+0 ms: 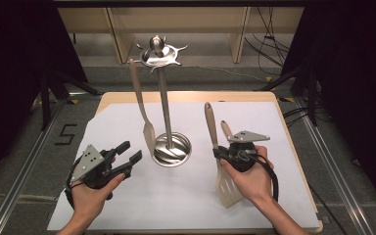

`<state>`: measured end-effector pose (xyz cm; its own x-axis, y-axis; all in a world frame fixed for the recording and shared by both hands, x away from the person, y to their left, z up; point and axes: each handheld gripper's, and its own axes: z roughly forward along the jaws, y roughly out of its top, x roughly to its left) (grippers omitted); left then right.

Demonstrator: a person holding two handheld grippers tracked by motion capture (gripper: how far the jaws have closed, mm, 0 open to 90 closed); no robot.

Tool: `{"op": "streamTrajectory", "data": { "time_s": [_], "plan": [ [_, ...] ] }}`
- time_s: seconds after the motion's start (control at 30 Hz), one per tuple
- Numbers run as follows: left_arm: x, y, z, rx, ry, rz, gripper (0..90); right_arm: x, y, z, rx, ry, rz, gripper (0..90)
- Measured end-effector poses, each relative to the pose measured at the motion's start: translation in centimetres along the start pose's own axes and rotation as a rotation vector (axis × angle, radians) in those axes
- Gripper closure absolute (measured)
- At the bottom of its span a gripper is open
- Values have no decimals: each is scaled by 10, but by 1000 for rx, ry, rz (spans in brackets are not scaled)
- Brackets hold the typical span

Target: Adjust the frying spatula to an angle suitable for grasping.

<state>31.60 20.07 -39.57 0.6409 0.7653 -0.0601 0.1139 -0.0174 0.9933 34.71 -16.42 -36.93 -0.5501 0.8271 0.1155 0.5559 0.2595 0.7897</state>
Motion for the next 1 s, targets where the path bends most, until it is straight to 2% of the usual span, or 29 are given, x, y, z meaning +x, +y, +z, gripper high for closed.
{"op": "streamTrajectory", "data": {
  "time_s": [0.03, 0.1, 0.13, 0.17, 0.23, 0.27, 0.33, 0.47, 0.5, 0.53, 0.57, 0.6, 0.67, 0.73, 0.77, 0.83, 0.87, 0.97, 1.0],
  "plan": [
    [-2, 2, 1, 0, -6, 6, 448, 2, 0, 0, -9, 1, 11, 788],
    [-5, 5, 4, -4, -17, 10, 448, 3, 0, 0, -21, 0, -4, 788],
    [-7, 6, 6, -6, -23, 4, 448, 5, 0, 0, -26, 3, 9, 788],
    [-8, 8, 8, -7, -28, 10, 447, 5, 1, -2, -16, -8, 1, 788],
    [-10, 10, 11, -13, -40, 13, 447, 5, 2, -1, -42, 0, -30, 787],
    [-11, 12, 12, -14, -45, 16, 447, 7, 2, -2, -38, -2, -12, 788],
    [-13, 15, 15, -16, -54, 24, 446, 7, 3, -3, -53, -4, -23, 787],
    [-19, 19, 20, -18, -70, 11, 446, 8, 5, -3, -90, -8, -67, 787],
    [-21, 20, 21, -19, -72, 6, 446, 10, 5, -5, -75, 0, -46, 787],
    [-22, 21, 22, -17, -75, 8, 446, 11, 5, -5, -82, 6, -32, 787],
    [-23, 22, 23, -19, -78, 10, 446, 11, 5, -5, -85, 2, -45, 787],
    [-24, 23, 24, -19, -80, 11, 446, 12, 6, -5, -81, 5, -35, 787],
    [-26, 24, 25, -21, -83, -6, 445, 10, 7, -6, -87, -10, -70, 787],
    [-26, 26, 27, -24, -81, 0, 440, 11, 7, -6, -87, 9, -70, 787],
    [-26, 26, 28, -24, -83, -2, 440, 14, 7, -7, -81, 9, -46, 787],
    [-27, 27, 29, -23, -86, -7, 440, 16, 7, -8, -73, 12, -36, 787],
    [-27, 27, 30, -23, -87, -7, 440, 15, 7, -8, -84, 12, -56, 787],
    [-29, 29, 31, -26, -100, -6, 442, 15, 9, -8, -104, 18, -77, 787],
    [-30, 30, 34, -41, -115, -8, 445, 16, 9, -8, -109, 10, -81, 787]
  ]
}}
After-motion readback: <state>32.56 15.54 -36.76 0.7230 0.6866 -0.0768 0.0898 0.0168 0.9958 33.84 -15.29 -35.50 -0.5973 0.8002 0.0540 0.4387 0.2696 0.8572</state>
